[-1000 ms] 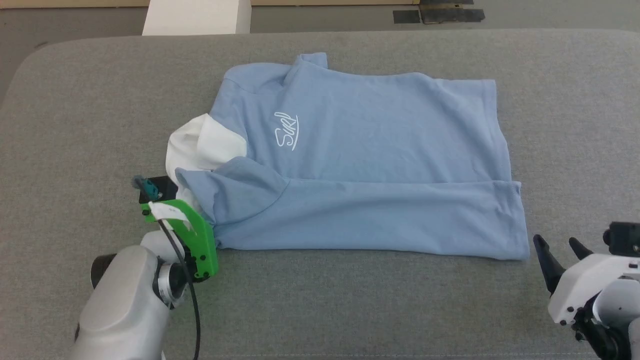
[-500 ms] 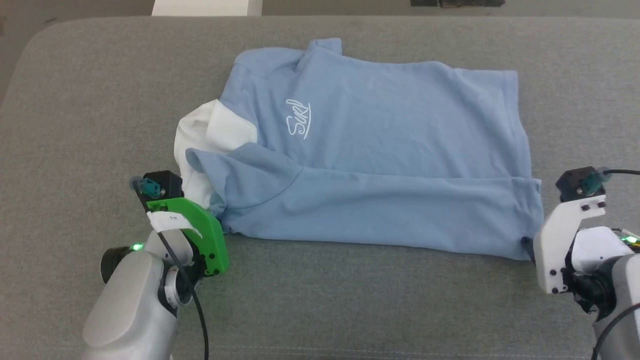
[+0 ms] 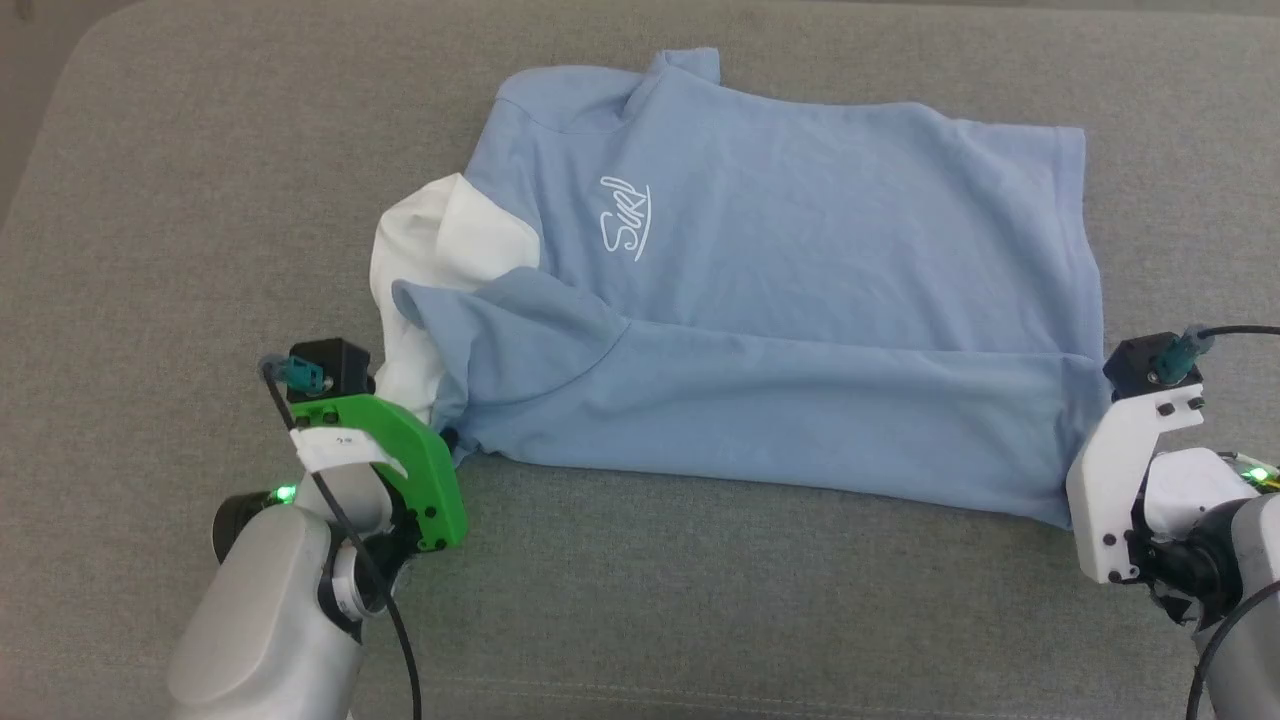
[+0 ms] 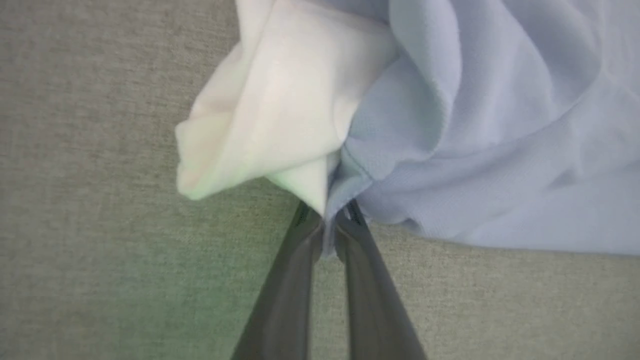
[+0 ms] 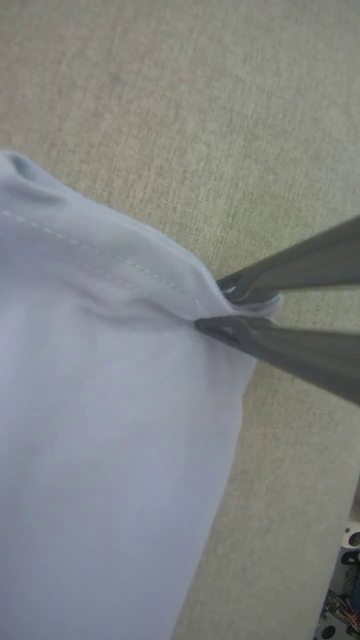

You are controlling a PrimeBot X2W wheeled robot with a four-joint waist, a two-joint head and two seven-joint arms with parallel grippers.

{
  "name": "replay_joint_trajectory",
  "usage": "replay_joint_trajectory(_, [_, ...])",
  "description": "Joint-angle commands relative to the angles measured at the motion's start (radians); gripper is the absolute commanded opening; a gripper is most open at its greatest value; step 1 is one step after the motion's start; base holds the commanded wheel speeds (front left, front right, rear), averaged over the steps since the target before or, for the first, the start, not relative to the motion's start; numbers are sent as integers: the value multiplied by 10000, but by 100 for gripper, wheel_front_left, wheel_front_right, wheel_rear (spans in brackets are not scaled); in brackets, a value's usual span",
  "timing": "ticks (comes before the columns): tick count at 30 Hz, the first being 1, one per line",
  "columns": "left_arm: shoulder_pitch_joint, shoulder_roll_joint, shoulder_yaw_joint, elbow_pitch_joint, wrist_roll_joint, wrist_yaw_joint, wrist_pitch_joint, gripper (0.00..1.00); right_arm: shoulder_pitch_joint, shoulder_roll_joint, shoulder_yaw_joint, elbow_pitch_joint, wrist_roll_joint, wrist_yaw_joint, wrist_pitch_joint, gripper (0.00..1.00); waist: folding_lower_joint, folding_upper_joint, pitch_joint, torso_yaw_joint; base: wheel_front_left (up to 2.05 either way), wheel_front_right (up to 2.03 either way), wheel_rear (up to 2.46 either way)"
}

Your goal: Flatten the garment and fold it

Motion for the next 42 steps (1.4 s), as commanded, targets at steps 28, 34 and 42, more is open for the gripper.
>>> replay_joint_trajectory(28, [3344, -101, 891, -1071, -1254, 850, -161, 0, 2698, 608, -1769, -828, 531, -15, -405, 0, -1, 0, -2007, -242, 0, 0, 0])
replay_joint_trajectory(34, [3033, -265, 891, -124, -1354, 642, -452, 0, 2595, 912, -1700, -4, 268, -15, -1001, 0, -1, 0, -1770, -264, 0, 0, 0])
replay_joint_trajectory(42, [2521, 85, 893, 273, -1264, 484, -405, 100, 2212, 858, -1585, 538, 268, -15, -1692, 100, -1, 0, -1866, -359, 0, 0, 0])
